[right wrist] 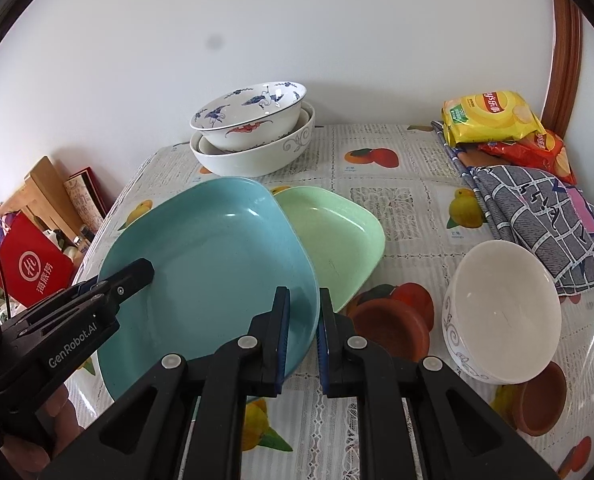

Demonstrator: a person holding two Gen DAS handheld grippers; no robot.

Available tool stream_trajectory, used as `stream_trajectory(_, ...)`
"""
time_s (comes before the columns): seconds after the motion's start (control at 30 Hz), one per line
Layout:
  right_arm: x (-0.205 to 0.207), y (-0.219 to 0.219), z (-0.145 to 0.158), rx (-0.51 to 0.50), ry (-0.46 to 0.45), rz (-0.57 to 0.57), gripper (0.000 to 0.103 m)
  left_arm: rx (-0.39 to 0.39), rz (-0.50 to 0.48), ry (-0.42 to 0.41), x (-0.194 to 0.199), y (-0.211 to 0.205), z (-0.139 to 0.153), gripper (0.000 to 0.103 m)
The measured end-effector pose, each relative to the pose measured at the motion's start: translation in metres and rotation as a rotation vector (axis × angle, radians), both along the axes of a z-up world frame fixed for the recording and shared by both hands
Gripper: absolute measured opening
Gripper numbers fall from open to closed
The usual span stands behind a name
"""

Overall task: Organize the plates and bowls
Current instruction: 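Lift the light-blue plate with both grippers and carry it over the pink plate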

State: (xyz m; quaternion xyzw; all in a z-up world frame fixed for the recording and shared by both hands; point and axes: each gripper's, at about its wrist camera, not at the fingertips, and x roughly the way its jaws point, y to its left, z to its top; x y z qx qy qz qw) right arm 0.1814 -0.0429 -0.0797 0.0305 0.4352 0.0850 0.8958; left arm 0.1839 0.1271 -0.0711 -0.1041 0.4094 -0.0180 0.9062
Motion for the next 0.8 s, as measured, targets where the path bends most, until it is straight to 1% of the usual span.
stream_trajectory(0.23, -0.022, -0.001, 0.005, 0.007, -0.013, -0.015, 0.012, 0.013, -0.008, -0.013, -0.021, -0.002, 0.005, 0.019)
stream_trajectory(0.43, -0.038, 0.001, 0.006, 0.013, -0.017, -0.016, 0.012, 0.008, 0.001, -0.019, -0.037, 0.001, 0.008, 0.019)
stream_trajectory(0.8, -0.061, 0.008, 0.002, 0.010, -0.013, -0.003, 0.012, 0.007, 0.016, -0.014, -0.060, 0.008, 0.002, 0.019)
